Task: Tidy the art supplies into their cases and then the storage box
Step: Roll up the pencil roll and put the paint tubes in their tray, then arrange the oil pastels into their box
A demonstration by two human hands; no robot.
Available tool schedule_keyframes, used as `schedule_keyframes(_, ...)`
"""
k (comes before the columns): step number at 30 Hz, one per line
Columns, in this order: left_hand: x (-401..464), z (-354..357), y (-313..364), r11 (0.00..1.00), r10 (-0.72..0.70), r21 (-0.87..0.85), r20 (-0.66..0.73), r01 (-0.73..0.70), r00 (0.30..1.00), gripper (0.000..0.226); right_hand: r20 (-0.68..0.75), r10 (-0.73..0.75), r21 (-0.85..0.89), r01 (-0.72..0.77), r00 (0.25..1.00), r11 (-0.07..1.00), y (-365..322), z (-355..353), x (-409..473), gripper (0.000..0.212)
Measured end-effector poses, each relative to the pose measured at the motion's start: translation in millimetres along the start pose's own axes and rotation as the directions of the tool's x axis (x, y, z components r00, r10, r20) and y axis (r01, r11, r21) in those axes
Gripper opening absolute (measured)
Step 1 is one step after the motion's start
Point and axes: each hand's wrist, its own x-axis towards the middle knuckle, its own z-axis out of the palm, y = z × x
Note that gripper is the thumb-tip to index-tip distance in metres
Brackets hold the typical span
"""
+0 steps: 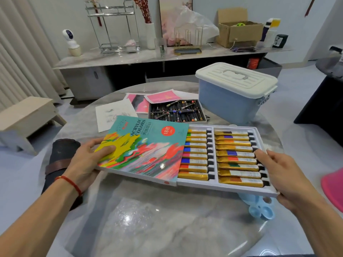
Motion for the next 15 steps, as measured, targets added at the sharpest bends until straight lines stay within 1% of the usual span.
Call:
schedule_keyframes(3,-10,19,-3,0.994,-0.077,-0.065,0.097,0.084,0.992,0.048,-0.018,-0.013,0.081,0.015,1.0,0.997,2,17,-7,0.028)
schedule_keyframes(5,-29,49,-13,0.988,-0.111,-0.084,0.192,0.129,0.975,0.047,-0.011,-0.05,0.1,0.05,0.999,0.994,7,43,-11,0.032)
schedule_keyframes(7,-47,78,-25,0.984,-0.111,-0.11,0.256,0.143,0.96,0.04,0.013,-0.145,0.026,0.145,0.989,0.989,13,70,-13,0.038)
schedule_keyframes(8,-51,87,-29,0.98,-0.115,-0.126,0.264,0.152,0.958,0.037,0.016,-0.188,0.003,0.188,0.982,0.982,15,80,-14,0.039)
schedule_keyframes(9,-52,90,-30,0.974,-0.129,-0.148,0.253,0.171,0.959,0.035,0.03,-0.203,0.015,0.203,0.979,0.979,17,88,-13,0.041)
schedule_keyframes(12,-40,80,-25,0.951,-0.207,-0.202,0.146,0.234,0.967,0.033,0.107,-0.185,0.078,0.177,0.977,0.981,14,94,-6,0.062)
schedule_keyframes(13,-34,76,-21,0.946,-0.221,-0.215,0.121,0.243,0.968,0.032,0.136,-0.183,0.102,0.17,0.974,0.98,10,95,-3,0.063)
schedule_keyframes(15,-23,70,-12,0.929,-0.257,-0.257,0.072,0.267,0.964,0.031,0.177,-0.192,0.142,0.168,0.965,0.975,-3,101,-1,0.057)
